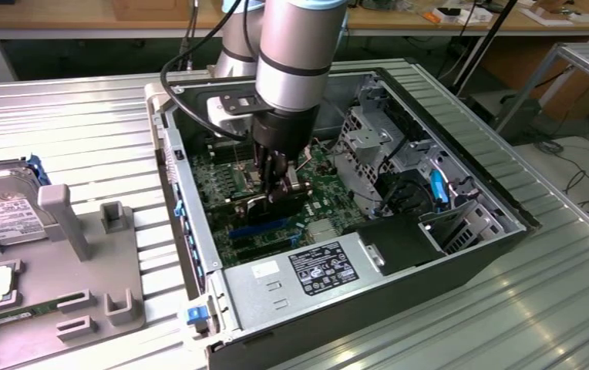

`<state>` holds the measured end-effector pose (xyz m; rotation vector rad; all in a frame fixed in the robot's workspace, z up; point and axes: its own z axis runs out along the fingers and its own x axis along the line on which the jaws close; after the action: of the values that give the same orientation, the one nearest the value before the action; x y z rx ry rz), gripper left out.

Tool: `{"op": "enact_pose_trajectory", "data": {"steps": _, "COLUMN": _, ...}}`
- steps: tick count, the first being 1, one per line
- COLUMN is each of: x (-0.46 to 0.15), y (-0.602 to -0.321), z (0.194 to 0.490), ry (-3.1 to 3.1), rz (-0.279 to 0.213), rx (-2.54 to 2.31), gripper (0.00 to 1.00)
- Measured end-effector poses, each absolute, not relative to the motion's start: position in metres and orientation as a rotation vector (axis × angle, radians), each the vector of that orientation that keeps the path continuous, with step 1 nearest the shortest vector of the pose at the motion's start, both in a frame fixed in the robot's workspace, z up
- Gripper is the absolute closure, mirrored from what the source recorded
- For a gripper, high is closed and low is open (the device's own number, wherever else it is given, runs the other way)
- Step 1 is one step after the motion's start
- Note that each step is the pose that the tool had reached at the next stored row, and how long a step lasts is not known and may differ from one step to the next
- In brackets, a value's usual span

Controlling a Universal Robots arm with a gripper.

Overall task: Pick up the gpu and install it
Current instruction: 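Insert the gpu into the slot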

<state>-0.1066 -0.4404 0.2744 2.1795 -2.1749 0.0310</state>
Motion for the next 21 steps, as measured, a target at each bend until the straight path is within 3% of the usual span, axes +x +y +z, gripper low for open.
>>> {"op": "enact_pose_trajectory", "data": {"steps": 21, "x": -0.1068, "y": -0.4431, "z": 0.2679, "ry": -2.177, "rz": 0.034, "rx": 2.174, "gripper": 0.73}}
